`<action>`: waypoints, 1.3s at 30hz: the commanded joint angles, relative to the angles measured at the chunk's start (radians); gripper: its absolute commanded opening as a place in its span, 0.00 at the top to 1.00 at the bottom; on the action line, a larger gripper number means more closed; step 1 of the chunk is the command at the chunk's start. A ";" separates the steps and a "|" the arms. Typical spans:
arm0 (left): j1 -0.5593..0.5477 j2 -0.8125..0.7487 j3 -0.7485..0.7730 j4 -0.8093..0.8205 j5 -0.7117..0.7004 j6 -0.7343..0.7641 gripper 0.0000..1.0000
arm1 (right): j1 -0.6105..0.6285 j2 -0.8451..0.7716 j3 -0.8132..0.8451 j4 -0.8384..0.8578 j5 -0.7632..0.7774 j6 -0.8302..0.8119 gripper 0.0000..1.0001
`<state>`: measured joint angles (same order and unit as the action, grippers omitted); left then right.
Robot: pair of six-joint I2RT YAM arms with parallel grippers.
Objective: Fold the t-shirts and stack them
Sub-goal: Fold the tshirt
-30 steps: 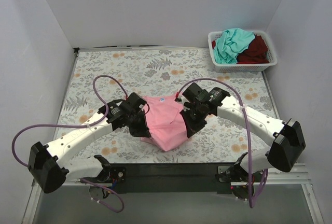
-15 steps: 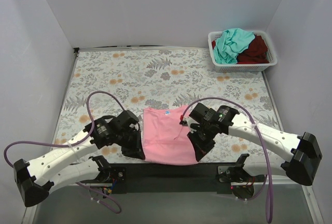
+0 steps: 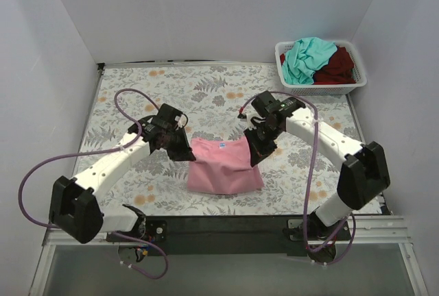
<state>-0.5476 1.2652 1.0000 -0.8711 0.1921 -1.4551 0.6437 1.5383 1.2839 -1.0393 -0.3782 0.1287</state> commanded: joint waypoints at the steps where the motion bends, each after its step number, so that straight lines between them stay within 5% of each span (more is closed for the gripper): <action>1: 0.081 0.081 0.025 0.186 -0.005 0.073 1.00 | -0.081 0.083 0.046 0.044 -0.037 -0.087 0.99; 10: 0.176 0.215 0.015 0.383 0.010 0.110 1.00 | -0.223 0.259 0.069 0.218 -0.162 -0.098 0.99; 24: 0.178 0.359 0.031 0.486 0.020 0.145 1.00 | -0.253 0.345 0.028 0.340 -0.188 -0.100 0.99; 34: 0.176 0.231 -0.110 0.403 0.082 0.110 1.00 | -0.251 0.205 -0.118 0.364 -0.234 -0.083 0.99; 39: 0.137 0.027 -0.254 0.302 0.155 0.081 1.00 | -0.182 0.073 -0.292 0.366 -0.243 -0.072 0.99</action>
<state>-0.3885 1.4197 0.7975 -0.4709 0.2943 -1.3544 0.4137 1.7035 1.0618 -0.6724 -0.5827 0.0525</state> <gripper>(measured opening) 0.021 0.035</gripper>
